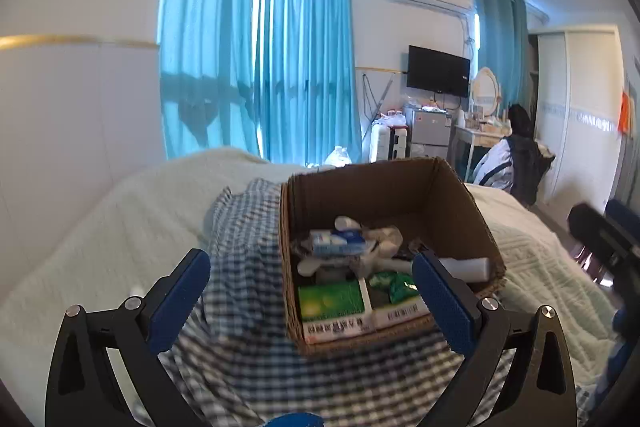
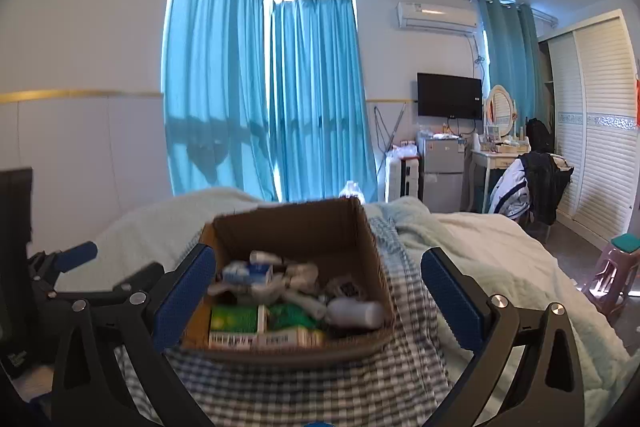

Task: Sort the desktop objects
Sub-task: 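Withdraw both grippers up and away from the box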

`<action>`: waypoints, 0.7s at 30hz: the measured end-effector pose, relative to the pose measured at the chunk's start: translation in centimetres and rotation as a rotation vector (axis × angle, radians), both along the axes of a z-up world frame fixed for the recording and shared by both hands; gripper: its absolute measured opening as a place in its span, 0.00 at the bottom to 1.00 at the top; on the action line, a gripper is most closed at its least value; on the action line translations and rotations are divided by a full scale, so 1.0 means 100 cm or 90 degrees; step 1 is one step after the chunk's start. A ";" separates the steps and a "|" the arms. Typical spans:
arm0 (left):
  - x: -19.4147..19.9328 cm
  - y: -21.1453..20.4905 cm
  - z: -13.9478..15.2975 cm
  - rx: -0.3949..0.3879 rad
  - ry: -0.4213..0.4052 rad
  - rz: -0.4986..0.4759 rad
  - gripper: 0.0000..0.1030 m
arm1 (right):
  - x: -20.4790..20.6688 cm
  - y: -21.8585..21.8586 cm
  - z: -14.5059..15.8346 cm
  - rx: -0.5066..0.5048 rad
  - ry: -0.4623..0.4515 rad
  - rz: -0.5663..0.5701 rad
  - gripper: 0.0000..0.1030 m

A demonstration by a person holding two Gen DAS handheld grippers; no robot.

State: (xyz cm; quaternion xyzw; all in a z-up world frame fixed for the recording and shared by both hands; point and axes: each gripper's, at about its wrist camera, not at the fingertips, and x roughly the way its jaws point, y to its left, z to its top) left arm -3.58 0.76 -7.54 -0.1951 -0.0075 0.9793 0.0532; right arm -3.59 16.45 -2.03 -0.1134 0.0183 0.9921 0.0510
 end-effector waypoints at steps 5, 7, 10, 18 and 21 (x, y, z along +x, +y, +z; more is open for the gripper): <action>0.005 0.000 -0.012 -0.008 -0.022 0.012 1.00 | 0.013 -0.008 -0.015 0.012 -0.022 0.003 1.00; 0.005 0.001 -0.016 -0.012 -0.025 0.015 1.00 | 0.016 -0.010 -0.026 0.011 -0.037 0.002 1.00; 0.003 0.003 -0.024 -0.020 -0.030 0.020 1.00 | 0.017 -0.013 -0.043 0.027 -0.058 -0.003 1.00; -0.010 0.006 -0.045 -0.038 -0.054 0.010 1.00 | 0.003 -0.003 -0.054 0.023 -0.082 -0.016 1.00; -0.009 0.005 -0.046 -0.041 -0.046 0.015 1.00 | 0.001 -0.001 -0.058 0.024 -0.087 -0.019 1.00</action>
